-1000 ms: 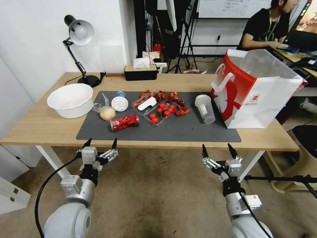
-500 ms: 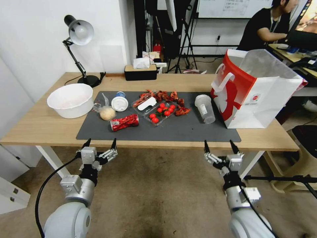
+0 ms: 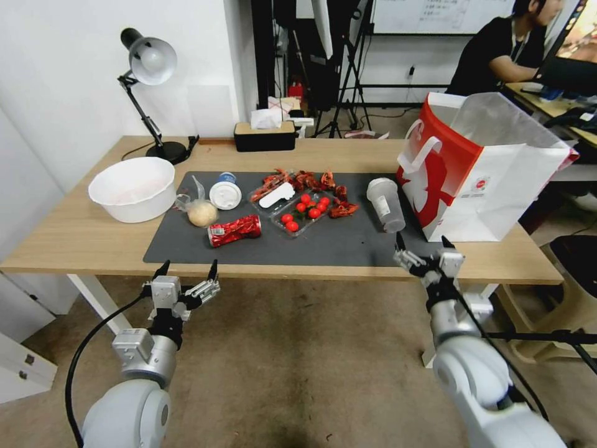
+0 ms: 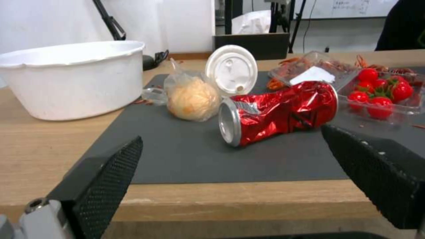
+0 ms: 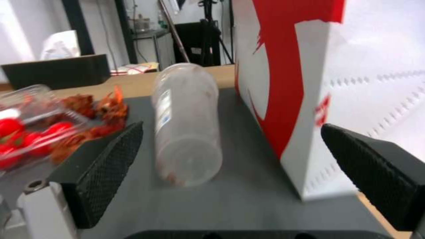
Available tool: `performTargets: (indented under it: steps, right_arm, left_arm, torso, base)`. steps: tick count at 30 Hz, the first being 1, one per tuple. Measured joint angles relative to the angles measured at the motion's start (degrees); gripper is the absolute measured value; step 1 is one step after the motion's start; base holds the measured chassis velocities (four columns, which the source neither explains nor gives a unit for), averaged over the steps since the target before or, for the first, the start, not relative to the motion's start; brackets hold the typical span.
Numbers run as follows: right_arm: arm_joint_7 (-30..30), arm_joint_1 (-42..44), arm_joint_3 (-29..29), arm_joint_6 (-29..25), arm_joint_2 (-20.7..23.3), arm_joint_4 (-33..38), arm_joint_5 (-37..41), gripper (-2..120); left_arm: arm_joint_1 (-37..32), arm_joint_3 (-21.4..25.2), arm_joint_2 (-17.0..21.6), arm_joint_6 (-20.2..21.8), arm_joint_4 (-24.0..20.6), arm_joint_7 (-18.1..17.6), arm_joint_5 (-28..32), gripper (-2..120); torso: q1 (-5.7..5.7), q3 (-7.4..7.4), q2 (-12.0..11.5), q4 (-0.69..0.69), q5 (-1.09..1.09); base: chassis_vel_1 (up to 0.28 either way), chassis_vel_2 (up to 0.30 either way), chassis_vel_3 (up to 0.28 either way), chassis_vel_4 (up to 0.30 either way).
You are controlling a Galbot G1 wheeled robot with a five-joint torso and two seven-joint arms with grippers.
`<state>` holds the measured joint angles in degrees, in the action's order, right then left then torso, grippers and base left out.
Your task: Pick up the trash from the table and place it into the takeout bag.
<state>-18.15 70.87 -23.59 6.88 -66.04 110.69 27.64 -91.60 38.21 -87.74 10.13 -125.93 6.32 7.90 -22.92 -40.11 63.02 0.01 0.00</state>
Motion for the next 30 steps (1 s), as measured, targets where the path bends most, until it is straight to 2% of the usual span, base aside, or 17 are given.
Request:
performTargets:
  steps: [9, 22, 30]
  right_arm:
    - [-1.8, -8.0, 4.1, 2.9, 0.8, -4.8, 4.5, 100]
    - [-3.8, -12.7, 7.0, 5.2, 0.5, -7.2, 6.7, 100]
    - [-6.7, -15.5, 9.3, 8.9, 0.3, -9.6, 11.2, 92]
  left_arm:
    - [-0.1, 0.4, 0.1, -0.1, -0.2, -0.1, 0.1, 100]
    - [-0.4, 0.5, -0.1, -0.4, -0.7, -0.2, 0.1, 100]
    - [-0.6, 0.8, -0.3, -0.6, -0.9, -0.2, 0.0, 100]
  torso:
    - [0.00, 0.00, 0.0, -0.01, -0.02]
    - [0.00, 0.00, 0.0, -0.02, 0.00]
    - [0.00, 0.01, 0.0, -0.01, 0.00]
  base:
    - [0.000, 0.000, 0.000, 0.000]
    - [0.000, 0.000, 0.000, 0.000]
    - [0.000, 0.000, 0.000, 0.000]
